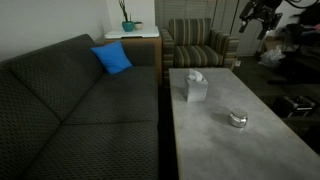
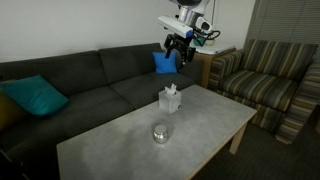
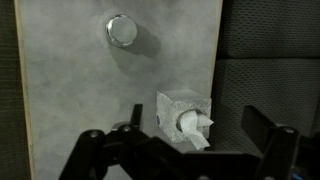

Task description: Remove the lid from the silver object.

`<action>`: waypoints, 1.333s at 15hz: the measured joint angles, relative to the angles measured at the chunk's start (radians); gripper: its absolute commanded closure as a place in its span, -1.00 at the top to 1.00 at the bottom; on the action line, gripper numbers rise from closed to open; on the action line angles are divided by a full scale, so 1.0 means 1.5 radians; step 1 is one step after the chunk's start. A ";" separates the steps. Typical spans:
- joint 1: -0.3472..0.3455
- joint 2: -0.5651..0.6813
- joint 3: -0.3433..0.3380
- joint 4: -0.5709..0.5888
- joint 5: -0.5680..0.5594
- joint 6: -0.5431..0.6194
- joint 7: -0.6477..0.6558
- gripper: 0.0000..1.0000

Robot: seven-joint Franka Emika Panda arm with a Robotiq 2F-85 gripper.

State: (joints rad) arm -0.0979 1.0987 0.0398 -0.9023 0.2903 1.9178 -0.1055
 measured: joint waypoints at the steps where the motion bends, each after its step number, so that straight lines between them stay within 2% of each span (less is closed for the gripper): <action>1: 0.007 0.005 -0.005 0.000 -0.016 0.019 -0.001 1.00; 7: 0.061 0.056 -0.025 -0.017 -0.072 0.138 0.002 1.00; 11: 0.071 0.080 -0.019 -0.034 -0.071 0.144 0.000 1.00; 15: 0.051 0.117 0.003 -0.031 -0.072 0.126 -0.011 1.00; 20: 0.057 0.113 0.002 -0.029 -0.072 0.129 -0.009 1.00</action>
State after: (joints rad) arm -0.0123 1.2678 0.0424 -0.9465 0.1826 2.1108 -0.1193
